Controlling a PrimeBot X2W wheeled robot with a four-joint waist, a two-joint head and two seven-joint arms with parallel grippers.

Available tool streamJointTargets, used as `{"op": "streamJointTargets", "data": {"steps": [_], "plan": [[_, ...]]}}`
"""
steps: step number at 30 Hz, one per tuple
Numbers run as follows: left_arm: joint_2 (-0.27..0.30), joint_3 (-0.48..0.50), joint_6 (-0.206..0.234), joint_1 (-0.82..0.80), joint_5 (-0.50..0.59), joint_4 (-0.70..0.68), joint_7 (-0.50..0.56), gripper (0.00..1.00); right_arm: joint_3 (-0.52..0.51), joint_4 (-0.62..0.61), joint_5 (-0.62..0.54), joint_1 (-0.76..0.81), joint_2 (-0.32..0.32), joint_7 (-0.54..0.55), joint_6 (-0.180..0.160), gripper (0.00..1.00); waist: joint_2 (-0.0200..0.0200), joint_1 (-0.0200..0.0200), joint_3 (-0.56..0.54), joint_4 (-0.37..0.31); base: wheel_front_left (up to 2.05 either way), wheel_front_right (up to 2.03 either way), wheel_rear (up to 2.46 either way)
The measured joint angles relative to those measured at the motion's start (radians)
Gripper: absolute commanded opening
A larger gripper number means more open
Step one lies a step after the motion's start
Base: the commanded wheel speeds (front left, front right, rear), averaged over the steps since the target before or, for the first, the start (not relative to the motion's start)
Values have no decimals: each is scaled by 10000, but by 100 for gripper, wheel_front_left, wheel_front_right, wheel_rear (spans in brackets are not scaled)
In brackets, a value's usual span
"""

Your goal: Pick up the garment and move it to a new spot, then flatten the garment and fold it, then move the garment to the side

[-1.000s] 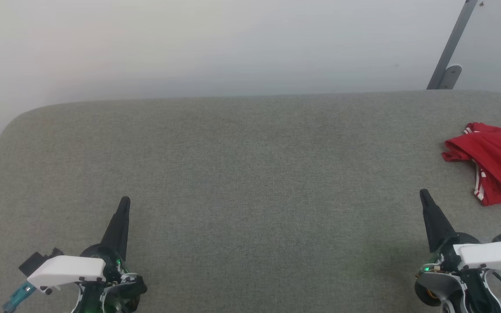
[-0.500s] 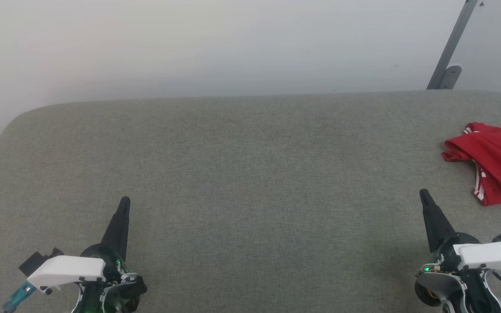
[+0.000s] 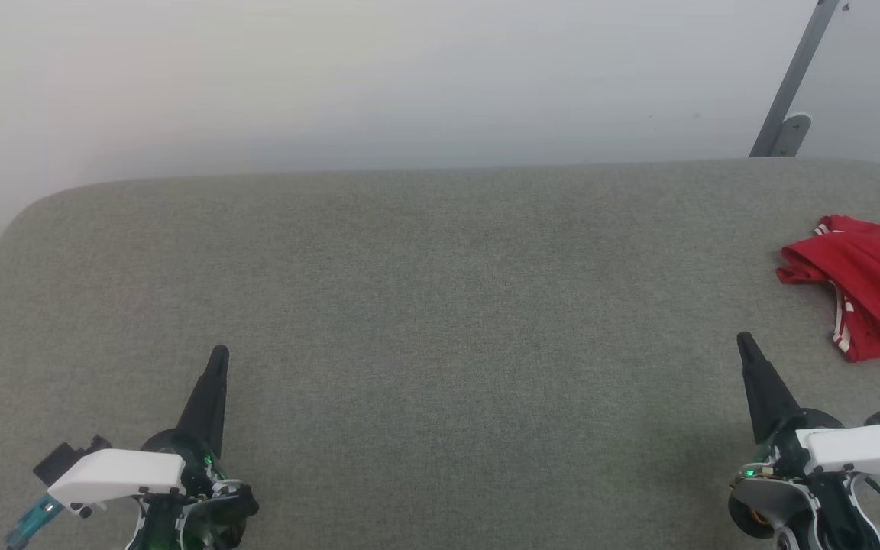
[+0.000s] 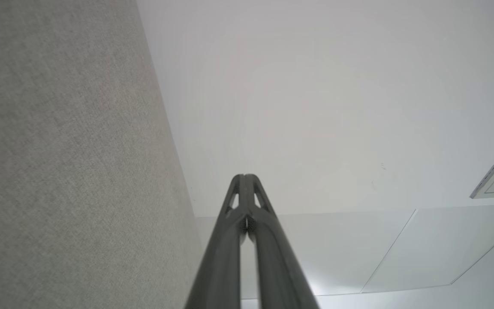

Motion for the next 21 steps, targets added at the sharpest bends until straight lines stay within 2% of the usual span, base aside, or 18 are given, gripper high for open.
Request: {"op": "streamJointTargets", "data": {"steps": [21], "plan": [[0, 0, 0, 0, 0, 0, 0, 0, -2, 0, 0, -1, 0, 2, 0, 0, 0, 0, 0, 0, 0, 0, 0]]}}
